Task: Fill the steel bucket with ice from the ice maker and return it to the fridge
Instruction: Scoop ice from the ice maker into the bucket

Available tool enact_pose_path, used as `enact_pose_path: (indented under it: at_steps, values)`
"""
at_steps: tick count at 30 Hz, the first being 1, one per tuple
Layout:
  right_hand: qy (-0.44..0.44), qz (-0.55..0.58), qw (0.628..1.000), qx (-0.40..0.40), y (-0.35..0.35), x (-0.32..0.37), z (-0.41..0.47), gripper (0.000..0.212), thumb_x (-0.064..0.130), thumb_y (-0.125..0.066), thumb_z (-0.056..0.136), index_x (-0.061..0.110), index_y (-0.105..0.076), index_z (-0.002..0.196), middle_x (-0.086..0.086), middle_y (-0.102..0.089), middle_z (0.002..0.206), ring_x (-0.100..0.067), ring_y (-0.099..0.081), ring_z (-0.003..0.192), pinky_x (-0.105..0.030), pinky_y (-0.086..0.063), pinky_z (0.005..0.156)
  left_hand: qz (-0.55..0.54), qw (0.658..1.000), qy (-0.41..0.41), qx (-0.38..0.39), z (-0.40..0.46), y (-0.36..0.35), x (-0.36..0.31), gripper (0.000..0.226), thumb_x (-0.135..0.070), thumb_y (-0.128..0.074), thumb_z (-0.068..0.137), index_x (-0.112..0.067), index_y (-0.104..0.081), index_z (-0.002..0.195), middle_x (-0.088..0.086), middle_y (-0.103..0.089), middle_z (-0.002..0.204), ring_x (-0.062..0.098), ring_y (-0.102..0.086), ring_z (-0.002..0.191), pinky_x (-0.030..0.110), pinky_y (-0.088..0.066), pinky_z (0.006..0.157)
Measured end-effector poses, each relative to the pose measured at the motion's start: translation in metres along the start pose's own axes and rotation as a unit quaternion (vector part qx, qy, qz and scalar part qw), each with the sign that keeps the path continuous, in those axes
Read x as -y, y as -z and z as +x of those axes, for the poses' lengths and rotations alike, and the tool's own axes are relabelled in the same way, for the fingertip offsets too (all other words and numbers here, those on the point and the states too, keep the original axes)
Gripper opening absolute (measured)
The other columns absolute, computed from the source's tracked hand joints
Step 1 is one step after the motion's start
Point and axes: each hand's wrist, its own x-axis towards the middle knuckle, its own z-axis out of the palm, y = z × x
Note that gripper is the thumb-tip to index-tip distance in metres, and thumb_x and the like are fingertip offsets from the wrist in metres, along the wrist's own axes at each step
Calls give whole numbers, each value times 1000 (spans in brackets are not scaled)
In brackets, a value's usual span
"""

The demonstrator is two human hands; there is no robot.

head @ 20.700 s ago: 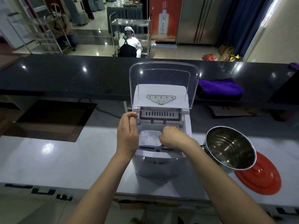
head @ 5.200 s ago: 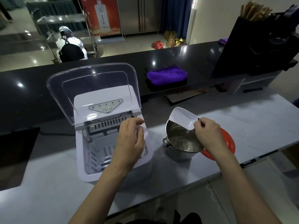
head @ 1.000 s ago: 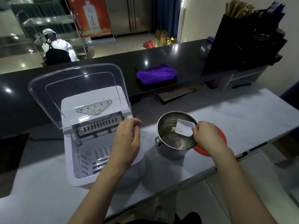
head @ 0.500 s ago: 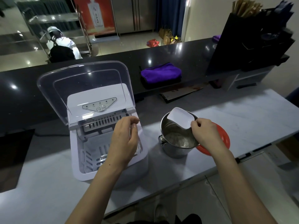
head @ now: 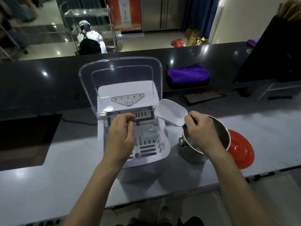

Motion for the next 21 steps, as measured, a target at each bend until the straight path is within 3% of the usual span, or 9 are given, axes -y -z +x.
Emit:
enact_pose_path:
  at_steps: [4, 9, 15, 21]
  values:
    - [38, -2, 999, 33, -20, 12, 3, 33, 22, -53, 100, 1, -55, 73, -19, -66, 76, -32, -54, 68, -37, -39, 55, 19, 999, 3, -37, -3, 15, 15, 16, -8, -50, 103, -12, -62, 113, 0, -62, 106, 15, -55, 99, 12, -42, 84]
    - [63, 4, 997, 33, -40, 23, 5, 32, 19, -56, 98, 5, -53, 69, -18, -63, 70, -34, -54, 69, -41, -42, 64, 23, 996, 25, -85, -11, 27, 32, 15, -6, -51, 103, -11, -62, 112, -2, -60, 108, 14, -54, 101, 9, -38, 86]
    - [49, 43, 995, 70, -53, 31, 0, 33, 23, -55, 99, 6, -55, 72, -17, -63, 73, -30, -52, 66, -43, -43, 58, 16, 989, 46, -137, -21, 28, 48, 18, -15, -45, 103, -14, -59, 113, -5, -55, 108, 17, -54, 101, 29, -46, 84]
    - [60, 46, 994, 80, -57, 29, -1, 35, 24, -57, 101, 7, -56, 71, -16, -63, 70, -34, -57, 71, -44, -46, 62, -3, 982, 104, -158, -32, 26, 51, 13, -18, -46, 105, -25, -53, 112, -4, -56, 112, 14, -56, 101, 19, -47, 80]
